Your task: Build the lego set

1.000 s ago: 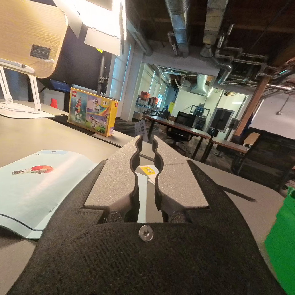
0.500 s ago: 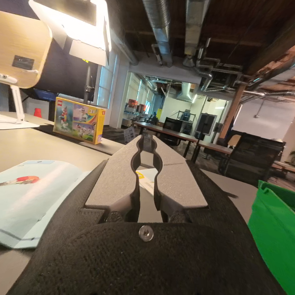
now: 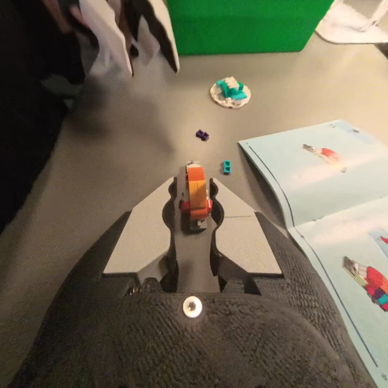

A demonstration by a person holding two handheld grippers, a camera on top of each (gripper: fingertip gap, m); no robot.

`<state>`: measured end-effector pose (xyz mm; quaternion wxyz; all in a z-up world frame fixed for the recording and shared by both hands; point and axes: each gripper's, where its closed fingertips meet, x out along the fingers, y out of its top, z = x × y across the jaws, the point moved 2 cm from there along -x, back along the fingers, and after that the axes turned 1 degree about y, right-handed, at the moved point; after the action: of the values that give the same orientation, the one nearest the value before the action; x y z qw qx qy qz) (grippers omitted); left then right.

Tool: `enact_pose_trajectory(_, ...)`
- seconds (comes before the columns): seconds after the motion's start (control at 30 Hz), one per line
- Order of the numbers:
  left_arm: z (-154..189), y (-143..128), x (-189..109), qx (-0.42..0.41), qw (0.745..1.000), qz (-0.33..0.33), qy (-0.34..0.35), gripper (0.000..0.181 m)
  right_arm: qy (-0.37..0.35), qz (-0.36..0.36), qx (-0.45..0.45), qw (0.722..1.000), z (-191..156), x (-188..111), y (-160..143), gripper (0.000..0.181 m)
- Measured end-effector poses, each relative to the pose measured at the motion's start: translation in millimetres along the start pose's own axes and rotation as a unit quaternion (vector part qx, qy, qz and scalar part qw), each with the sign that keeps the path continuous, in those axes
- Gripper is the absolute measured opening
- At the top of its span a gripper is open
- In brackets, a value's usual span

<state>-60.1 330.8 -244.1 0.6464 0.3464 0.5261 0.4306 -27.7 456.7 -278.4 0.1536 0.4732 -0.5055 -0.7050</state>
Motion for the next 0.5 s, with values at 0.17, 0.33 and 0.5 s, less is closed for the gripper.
enact_pose_trajectory(0.17, 4.2, 13.3, 13.3, 0.010, 0.999, 0.021, -0.033, 0.040, 0.007, -0.057, 0.004, 0.998, 2.8, 5.6, -11.9, 0.027)
enact_pose_trajectory(0.33, 9.4, 6.3, 31.7, 0.076, 0.996, -0.008, -0.041, 0.038, 0.007, -0.076, 0.040, 0.996, 9.0, 8.3, -11.0, 0.023)
enact_pose_trajectory(0.5, -2.3, 4.0, 47.1, 0.243, 0.969, 0.000, 0.042, 0.045, 0.087, -0.035, 0.195, 0.976, 4.6, 11.4, 5.0, 0.023)
